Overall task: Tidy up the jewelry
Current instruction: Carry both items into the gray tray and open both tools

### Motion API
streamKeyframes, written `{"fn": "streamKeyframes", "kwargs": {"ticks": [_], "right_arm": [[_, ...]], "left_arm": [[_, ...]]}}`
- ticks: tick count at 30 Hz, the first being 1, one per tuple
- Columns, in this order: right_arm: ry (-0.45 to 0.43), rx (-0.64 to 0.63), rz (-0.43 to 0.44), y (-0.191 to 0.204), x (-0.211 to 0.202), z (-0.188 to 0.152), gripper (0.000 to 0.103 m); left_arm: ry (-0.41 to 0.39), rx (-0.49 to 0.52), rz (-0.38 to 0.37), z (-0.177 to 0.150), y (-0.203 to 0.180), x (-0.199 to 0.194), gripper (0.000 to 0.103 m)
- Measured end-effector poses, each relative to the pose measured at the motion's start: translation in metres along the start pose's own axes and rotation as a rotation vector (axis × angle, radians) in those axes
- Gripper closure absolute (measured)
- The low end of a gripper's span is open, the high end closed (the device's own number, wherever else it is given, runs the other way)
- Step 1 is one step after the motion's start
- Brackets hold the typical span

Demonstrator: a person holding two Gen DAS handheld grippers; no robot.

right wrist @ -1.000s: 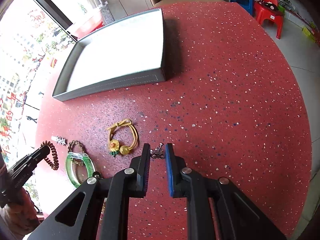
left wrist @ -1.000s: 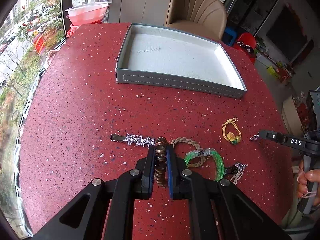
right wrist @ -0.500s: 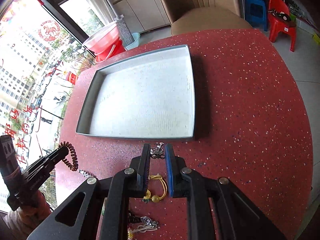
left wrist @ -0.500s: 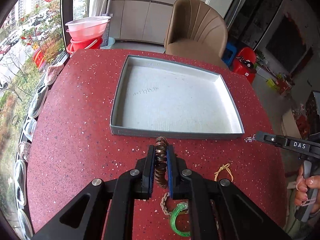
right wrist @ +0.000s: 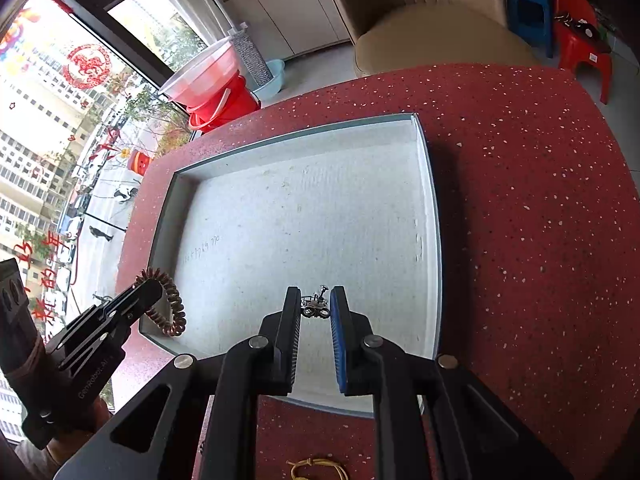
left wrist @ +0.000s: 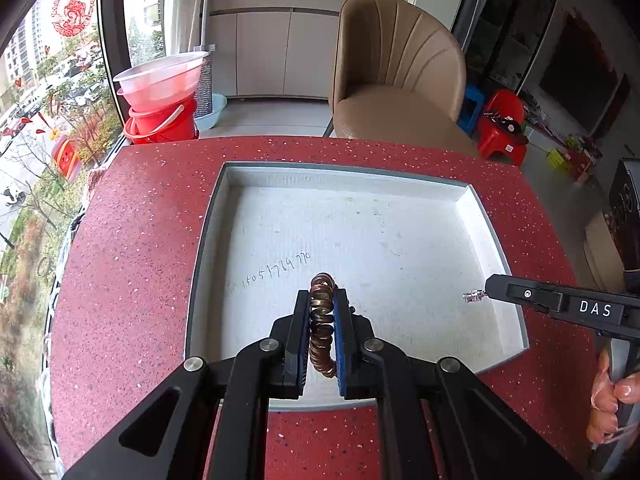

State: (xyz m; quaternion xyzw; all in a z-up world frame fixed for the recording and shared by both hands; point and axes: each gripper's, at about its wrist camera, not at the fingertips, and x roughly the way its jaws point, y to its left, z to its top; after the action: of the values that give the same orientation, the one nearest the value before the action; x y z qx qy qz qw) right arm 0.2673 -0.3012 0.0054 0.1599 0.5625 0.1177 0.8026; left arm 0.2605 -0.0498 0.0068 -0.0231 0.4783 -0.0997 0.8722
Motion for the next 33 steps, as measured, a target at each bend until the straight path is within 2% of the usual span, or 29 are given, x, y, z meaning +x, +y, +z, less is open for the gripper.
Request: {"fn": "streamKeyframes", "kwargs": {"ticks": [7,15,18,19,20,22,30,31,32,33], "right_arm": [[0.029,0.025,-0.022,-0.012,0.028,0.013,0.087],[0.046,0.016,-0.055,-0.019,0.039,0.011,0.086],[0.054,0.028,-0.052,-0.023,0.039,0.010,0.085],[0.052,0.026,-0.052,-0.023,0.038,0.010,0.076],[0.049,0.024,-0.045,-0.023,0.037,0.011,0.058],[0.032,0.013,-0.040,-0.017,0.036,0.012,0.044],[-0.021,0.006,0.011,-0.011,0.011,0.008,0.039],[-0.025,0.009,0.016,-0.011,0.008,0.006,0.038],[-0.030,0.011,0.020,-0.010,0.005,0.005,0.038],[-0.033,0.012,0.023,-0.009,0.002,0.003,0.037]], "left_arm": [[0.035,0.014,0.062,0.007,-0.001,0.034,0.074],[0.064,0.059,0.160,0.000,-0.006,0.053,0.074],[0.058,0.060,0.172,-0.002,-0.006,0.052,0.073],[0.057,0.062,0.171,-0.002,-0.007,0.052,0.073],[0.057,0.066,0.171,-0.003,-0.008,0.051,0.073],[0.055,0.076,0.165,-0.003,-0.011,0.049,0.073],[0.042,0.084,0.150,-0.002,-0.013,0.044,0.073],[0.044,0.086,0.152,-0.002,-0.011,0.043,0.049],[0.044,0.086,0.158,-0.002,-0.010,0.042,0.001],[0.027,0.082,0.177,-0.002,-0.010,0.040,0.000]]}}
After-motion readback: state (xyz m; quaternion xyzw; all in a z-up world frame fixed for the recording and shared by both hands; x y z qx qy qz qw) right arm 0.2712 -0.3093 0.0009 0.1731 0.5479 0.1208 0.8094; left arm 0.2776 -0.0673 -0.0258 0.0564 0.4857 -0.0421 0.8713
